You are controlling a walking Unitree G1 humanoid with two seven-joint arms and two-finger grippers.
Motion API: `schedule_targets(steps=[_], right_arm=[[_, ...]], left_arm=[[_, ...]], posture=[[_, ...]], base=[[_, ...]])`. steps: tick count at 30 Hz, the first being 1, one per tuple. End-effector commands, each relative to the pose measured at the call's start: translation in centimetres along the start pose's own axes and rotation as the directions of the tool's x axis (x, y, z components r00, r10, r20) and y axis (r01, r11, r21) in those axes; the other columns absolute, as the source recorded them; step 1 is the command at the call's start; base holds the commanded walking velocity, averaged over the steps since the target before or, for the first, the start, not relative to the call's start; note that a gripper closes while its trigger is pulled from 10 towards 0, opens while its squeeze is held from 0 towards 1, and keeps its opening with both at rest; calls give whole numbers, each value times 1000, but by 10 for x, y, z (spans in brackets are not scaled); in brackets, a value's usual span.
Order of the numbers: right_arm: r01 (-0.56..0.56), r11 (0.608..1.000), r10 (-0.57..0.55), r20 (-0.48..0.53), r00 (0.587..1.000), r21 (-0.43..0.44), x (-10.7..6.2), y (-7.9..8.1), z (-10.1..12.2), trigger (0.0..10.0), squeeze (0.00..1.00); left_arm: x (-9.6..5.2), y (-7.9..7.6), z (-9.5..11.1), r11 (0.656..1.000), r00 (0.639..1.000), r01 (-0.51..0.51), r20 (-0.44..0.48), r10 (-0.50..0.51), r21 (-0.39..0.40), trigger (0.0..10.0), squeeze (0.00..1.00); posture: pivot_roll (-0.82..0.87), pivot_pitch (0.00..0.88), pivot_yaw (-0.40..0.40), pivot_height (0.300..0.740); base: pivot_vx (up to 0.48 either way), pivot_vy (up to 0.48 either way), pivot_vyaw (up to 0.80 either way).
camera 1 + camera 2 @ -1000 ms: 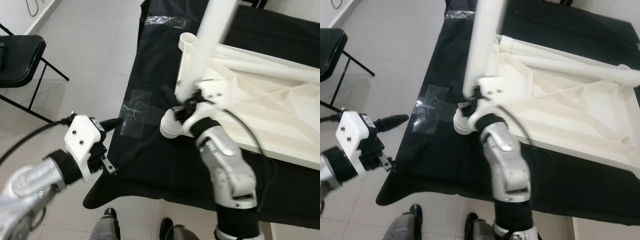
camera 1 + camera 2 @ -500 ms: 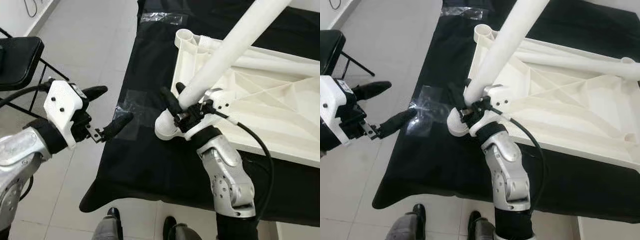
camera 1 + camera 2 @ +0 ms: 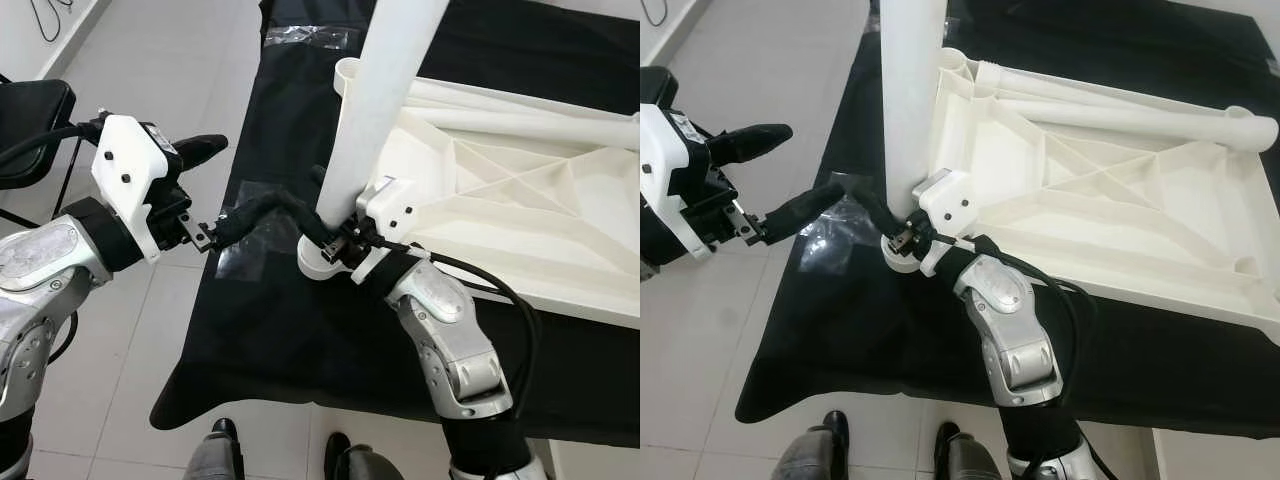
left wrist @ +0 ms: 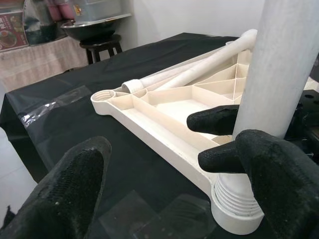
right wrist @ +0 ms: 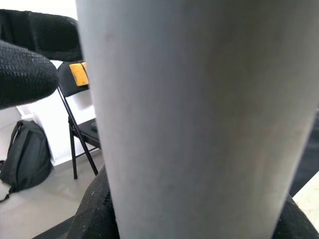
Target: Building children table
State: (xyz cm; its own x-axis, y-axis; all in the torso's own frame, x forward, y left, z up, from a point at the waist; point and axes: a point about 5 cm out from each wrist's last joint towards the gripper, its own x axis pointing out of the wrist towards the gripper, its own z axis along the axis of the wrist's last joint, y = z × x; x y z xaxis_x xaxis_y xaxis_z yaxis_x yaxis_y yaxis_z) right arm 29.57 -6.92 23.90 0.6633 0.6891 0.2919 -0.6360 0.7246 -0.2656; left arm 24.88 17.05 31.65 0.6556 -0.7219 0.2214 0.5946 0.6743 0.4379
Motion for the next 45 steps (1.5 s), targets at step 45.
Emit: schedule_targets(steps=[45], right_arm=[[-276, 948, 303, -193, 933, 157, 41, -45, -34, 10000, 0]], left_arm=[[33, 32, 75, 973, 941, 221, 275, -196, -63, 10000, 0]], posture=[[132, 351, -96, 740]], base=[[0, 0, 0]])
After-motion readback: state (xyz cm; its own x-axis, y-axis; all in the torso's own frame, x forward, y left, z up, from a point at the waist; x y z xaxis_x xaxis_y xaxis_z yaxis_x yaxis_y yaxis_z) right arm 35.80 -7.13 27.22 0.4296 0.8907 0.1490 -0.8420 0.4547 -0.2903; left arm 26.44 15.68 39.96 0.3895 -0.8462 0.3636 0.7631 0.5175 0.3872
